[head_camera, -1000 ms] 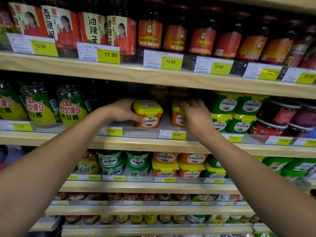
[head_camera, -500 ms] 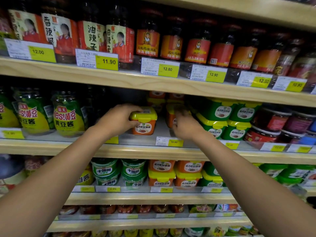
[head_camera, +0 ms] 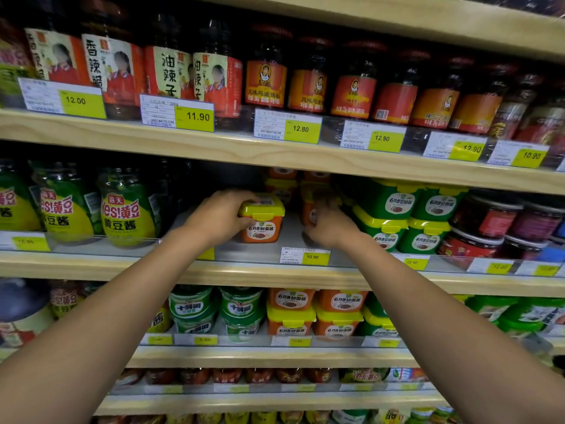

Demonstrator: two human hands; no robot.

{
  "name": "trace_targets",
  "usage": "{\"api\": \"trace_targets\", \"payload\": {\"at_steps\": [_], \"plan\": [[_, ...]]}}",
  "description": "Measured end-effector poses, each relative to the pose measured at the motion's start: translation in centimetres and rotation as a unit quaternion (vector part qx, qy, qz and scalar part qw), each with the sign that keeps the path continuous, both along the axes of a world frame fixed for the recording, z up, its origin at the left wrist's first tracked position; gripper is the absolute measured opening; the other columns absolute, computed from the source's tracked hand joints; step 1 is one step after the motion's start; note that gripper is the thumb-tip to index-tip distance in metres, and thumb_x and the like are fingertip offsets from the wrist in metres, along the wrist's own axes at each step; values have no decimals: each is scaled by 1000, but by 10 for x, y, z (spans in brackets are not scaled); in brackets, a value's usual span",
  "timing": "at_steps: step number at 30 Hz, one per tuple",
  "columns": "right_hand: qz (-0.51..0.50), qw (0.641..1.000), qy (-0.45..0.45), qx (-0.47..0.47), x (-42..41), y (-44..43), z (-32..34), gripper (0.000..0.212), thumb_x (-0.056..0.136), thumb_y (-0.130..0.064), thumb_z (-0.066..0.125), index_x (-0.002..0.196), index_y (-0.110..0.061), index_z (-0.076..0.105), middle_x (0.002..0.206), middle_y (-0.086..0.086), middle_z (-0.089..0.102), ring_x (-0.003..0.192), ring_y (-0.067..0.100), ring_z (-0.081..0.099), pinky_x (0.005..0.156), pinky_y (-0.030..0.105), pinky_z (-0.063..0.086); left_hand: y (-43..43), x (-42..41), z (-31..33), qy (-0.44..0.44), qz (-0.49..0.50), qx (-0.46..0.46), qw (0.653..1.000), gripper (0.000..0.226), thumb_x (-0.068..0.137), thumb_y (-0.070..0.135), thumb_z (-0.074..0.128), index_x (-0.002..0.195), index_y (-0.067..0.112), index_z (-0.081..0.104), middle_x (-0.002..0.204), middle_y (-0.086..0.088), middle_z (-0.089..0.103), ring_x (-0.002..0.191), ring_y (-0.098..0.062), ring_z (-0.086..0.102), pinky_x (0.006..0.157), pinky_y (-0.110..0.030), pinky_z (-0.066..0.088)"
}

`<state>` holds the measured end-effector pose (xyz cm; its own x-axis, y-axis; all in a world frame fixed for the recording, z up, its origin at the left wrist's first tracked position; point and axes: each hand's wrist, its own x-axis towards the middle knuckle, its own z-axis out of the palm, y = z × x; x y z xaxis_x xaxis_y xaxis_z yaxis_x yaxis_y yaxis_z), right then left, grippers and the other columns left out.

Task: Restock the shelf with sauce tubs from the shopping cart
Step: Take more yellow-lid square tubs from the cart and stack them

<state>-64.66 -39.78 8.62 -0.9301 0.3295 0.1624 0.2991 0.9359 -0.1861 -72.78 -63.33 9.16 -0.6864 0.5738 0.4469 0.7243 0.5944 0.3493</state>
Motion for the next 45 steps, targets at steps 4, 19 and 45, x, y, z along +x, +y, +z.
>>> {"api": "trace_targets", "payload": {"at_steps": [4, 19, 45], "plan": [[-2, 999, 30, -19, 3, 4, -5, 78, 92, -37, 62, 157, -21, 22, 162, 17, 15, 134, 41, 46, 105, 42, 46, 12, -2, 4, -8, 7, -16, 1000, 46, 85, 27, 79, 129, 28, 65, 129, -4, 68, 115, -27, 64, 95, -42, 53], [12, 997, 34, -68, 4, 12, -12, 88, 87, -30, 64, 160, -26, 15, 166, 13, 8, 142, 40, 37, 111, 38, 40, 66, -25, 8, -36, 3, -40, 999, 50, 99, 21, 63, 147, 26, 51, 154, -9, 49, 138, -31, 47, 110, -37, 40], [11, 999, -15, -43, 14, 6, 6, 83, 93, -40, 59, 160, -20, 14, 166, 14, 2, 144, 37, 35, 112, 39, 38, 61, -17, 21, -71, -12, -86, 994, 59, 97, 24, 63, 152, 29, 43, 153, -9, 49, 135, -32, 50, 109, -37, 44]]}}
